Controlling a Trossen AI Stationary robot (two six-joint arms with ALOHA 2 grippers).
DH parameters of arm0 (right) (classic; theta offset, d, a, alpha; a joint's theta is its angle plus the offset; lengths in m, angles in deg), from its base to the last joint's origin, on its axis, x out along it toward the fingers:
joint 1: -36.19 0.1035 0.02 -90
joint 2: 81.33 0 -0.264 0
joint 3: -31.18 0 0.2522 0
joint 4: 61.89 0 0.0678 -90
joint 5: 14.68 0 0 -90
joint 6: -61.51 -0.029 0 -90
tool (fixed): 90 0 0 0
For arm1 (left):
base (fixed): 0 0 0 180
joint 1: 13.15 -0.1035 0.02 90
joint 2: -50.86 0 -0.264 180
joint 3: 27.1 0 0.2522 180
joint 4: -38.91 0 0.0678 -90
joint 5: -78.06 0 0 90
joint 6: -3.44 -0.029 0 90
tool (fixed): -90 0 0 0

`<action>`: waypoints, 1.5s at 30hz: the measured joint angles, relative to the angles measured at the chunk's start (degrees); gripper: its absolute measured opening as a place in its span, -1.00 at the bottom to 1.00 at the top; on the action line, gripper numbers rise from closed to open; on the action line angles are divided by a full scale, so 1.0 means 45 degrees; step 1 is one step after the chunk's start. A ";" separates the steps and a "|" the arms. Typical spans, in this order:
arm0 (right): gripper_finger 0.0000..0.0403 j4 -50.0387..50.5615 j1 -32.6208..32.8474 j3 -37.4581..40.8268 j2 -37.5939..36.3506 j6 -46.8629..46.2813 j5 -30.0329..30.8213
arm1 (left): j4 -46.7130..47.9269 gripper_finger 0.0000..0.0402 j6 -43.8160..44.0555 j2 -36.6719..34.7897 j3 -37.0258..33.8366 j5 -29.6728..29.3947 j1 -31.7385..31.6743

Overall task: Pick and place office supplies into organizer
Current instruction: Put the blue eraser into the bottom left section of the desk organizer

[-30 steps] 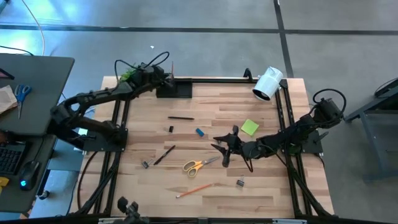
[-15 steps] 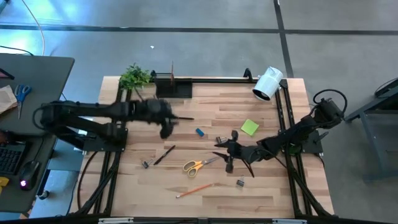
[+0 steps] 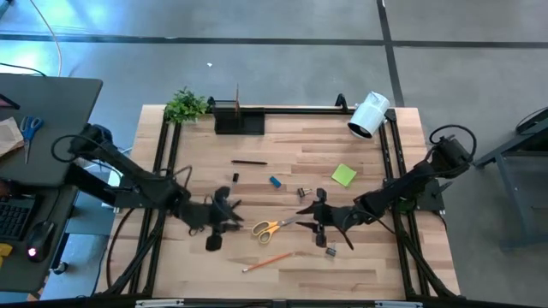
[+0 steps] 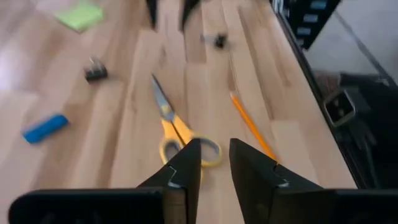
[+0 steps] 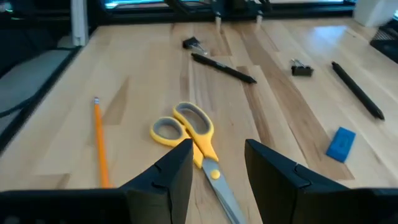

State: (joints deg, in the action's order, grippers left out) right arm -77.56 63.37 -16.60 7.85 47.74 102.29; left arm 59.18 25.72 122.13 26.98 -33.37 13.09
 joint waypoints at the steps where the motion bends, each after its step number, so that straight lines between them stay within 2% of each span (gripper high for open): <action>1: -0.30 -0.0246 -0.0005 0.0004 0.0178 -0.0074 0.0007 | 0.0167 -0.66 0.0321 0.0210 0.0000 -0.0001 0.0069; 5: -0.30 -0.0988 -0.0005 -0.0001 0.0868 -0.0065 0.0005 | 0.1886 -0.67 0.2171 0.0880 0.0000 -0.0187 0.0073; 9: -0.30 -0.1240 -0.0005 -0.0001 0.1071 -0.0060 -0.0002 | 0.3670 -0.61 0.3469 0.1258 -0.0009 -0.0487 0.0092; 15: -0.30 -0.1409 -0.0005 -0.0001 0.1081 -0.0116 -0.0012 | 0.4547 -0.45 0.3942 0.1519 -0.0005 -0.0442 0.0087; 22: -0.30 -0.1428 -0.0005 -0.0001 0.1081 -0.0003 -0.0118 | 0.6029 -0.28 0.5798 0.1896 -0.0023 -0.0881 0.0089; 26: -0.30 -0.1413 -0.0004 -0.0001 0.1081 -0.0158 -0.0119 | 0.4896 -0.20 0.5811 0.1903 -0.0506 -0.1016 0.0092; 31: -0.30 -0.1442 0.0125 -0.0001 0.1171 -0.0366 -0.0111 | 0.2036 -0.18 0.5050 0.1903 -0.1325 -0.0819 0.0092; 37: -0.30 -0.2740 0.0020 -0.0001 0.2287 0.0081 -0.0028 | -0.0800 -0.22 0.3733 0.1903 -0.1893 -0.0924 0.0087; 40: -0.30 -0.3206 -0.0137 -0.0148 0.2850 0.0402 -0.0202 | -0.0763 -0.25 0.3669 0.1903 -0.1894 -0.1011 0.0087; 45: -0.30 -0.2573 -0.0387 -0.0894 0.3205 0.0546 -0.0448 | 0.1068 -0.29 0.4193 0.1860 -0.1899 -0.1156 0.0087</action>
State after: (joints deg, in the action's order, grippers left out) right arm -89.13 61.63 -20.62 22.27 50.20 100.27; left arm 63.99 44.59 130.50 18.43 -38.57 13.48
